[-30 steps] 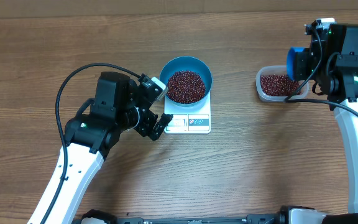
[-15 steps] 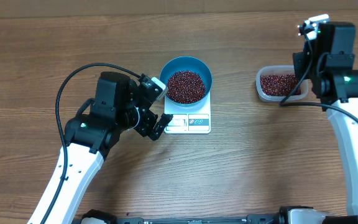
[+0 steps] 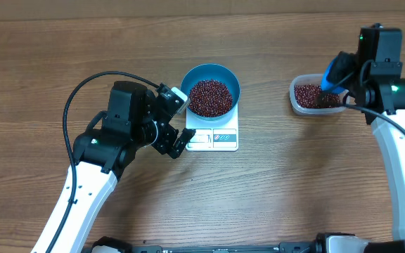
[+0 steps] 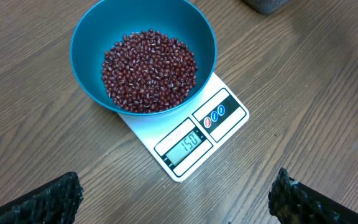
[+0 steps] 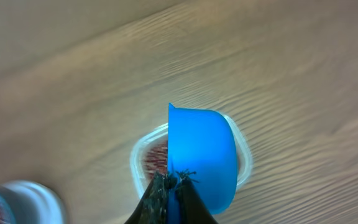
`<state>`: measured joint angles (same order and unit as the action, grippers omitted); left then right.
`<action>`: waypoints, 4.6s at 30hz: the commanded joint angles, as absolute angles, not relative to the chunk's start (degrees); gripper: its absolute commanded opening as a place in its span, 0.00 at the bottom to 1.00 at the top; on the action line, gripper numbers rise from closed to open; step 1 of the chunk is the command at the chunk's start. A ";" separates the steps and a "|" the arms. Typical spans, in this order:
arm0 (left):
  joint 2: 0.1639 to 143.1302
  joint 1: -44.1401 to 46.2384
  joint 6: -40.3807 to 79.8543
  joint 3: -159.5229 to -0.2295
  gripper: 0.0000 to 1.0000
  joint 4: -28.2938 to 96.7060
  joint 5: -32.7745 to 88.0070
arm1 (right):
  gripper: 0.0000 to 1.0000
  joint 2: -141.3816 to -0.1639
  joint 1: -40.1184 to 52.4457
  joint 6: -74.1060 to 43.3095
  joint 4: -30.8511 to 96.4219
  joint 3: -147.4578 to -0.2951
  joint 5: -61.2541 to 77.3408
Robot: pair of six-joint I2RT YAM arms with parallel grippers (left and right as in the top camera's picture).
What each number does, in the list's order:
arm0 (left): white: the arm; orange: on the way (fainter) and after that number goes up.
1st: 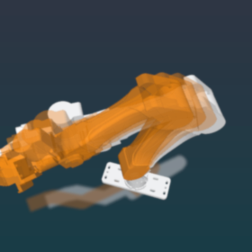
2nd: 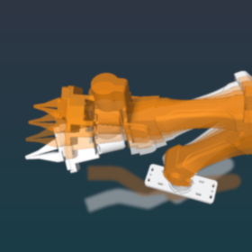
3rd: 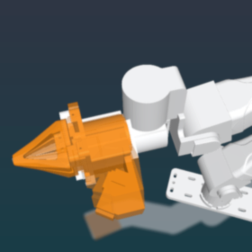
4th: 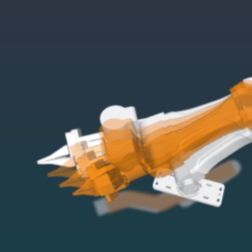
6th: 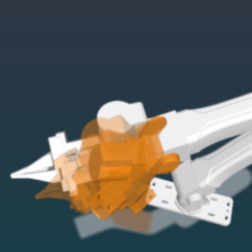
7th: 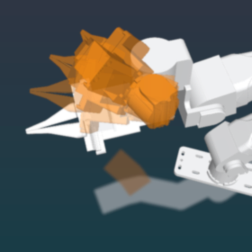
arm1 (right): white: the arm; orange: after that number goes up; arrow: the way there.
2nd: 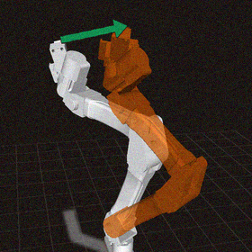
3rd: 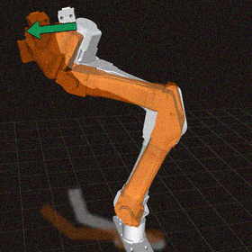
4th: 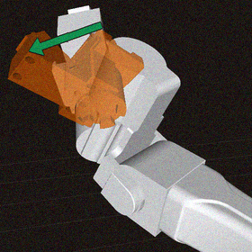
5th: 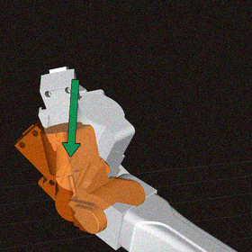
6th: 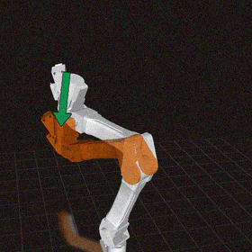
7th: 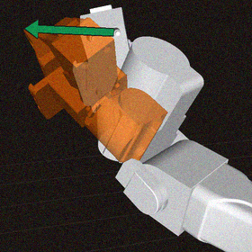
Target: Scoop item into bowl and weigh 150g on scale
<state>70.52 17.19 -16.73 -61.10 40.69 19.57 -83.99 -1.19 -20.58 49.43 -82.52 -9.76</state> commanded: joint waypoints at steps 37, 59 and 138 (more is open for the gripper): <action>70.87 16.95 -17.61 -60.55 1.00 40.49 20.58 | 0.04 -89.19 -1.63 -69.47 38.68 -68.60 -17.76; 70.87 16.95 -17.61 -60.55 0.99 40.49 20.58 | 1.00 -88.86 -1.63 -59.88 40.62 -70.96 -15.11; 70.87 16.95 -17.61 -60.55 1.00 40.49 20.58 | 1.00 -88.38 -5.23 1.78 94.63 -112.73 -6.13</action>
